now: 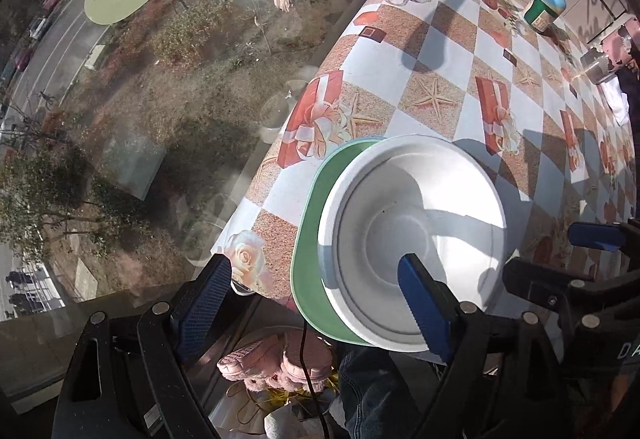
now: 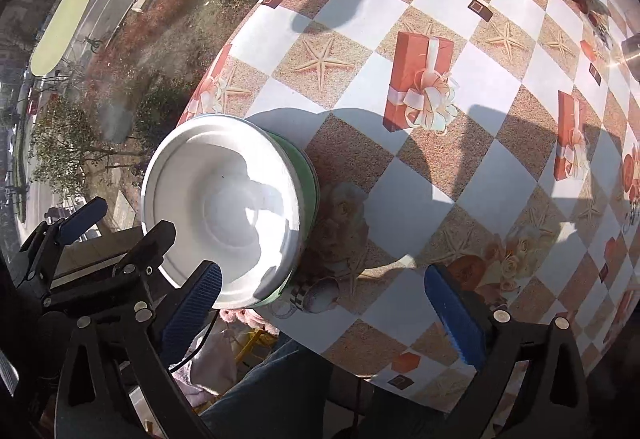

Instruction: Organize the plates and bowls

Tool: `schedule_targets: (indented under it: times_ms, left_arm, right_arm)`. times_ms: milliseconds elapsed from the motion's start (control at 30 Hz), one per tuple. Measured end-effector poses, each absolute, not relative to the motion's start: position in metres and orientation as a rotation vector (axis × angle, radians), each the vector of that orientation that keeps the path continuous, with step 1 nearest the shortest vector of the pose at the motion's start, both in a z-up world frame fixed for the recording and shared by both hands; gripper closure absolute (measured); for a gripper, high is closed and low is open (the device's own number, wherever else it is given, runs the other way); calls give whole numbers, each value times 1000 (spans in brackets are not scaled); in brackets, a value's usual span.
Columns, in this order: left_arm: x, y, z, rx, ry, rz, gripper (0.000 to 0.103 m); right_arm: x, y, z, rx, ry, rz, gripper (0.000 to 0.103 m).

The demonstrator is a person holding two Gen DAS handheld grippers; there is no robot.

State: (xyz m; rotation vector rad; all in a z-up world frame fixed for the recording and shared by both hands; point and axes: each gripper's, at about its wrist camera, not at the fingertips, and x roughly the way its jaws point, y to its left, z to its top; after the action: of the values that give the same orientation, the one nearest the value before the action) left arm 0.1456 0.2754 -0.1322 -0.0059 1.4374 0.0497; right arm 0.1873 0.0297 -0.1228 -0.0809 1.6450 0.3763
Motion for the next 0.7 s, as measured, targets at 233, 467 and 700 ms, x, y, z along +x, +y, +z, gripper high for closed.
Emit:
schedule_targets:
  times_ms: [233,467,700]
  left_arm:
    - [145,266,-127,37,1454,-13,0]
    - [136,254,-101,130,1433,-58,0]
    - [136,244,-105,182,1461,-51,0]
  right_arm:
    - [185,18,-95,-139,1548,352,1]
    - [178,27,-85,-207,1513,348,1]
    - [177,30,-86,-227,1538,371,1]
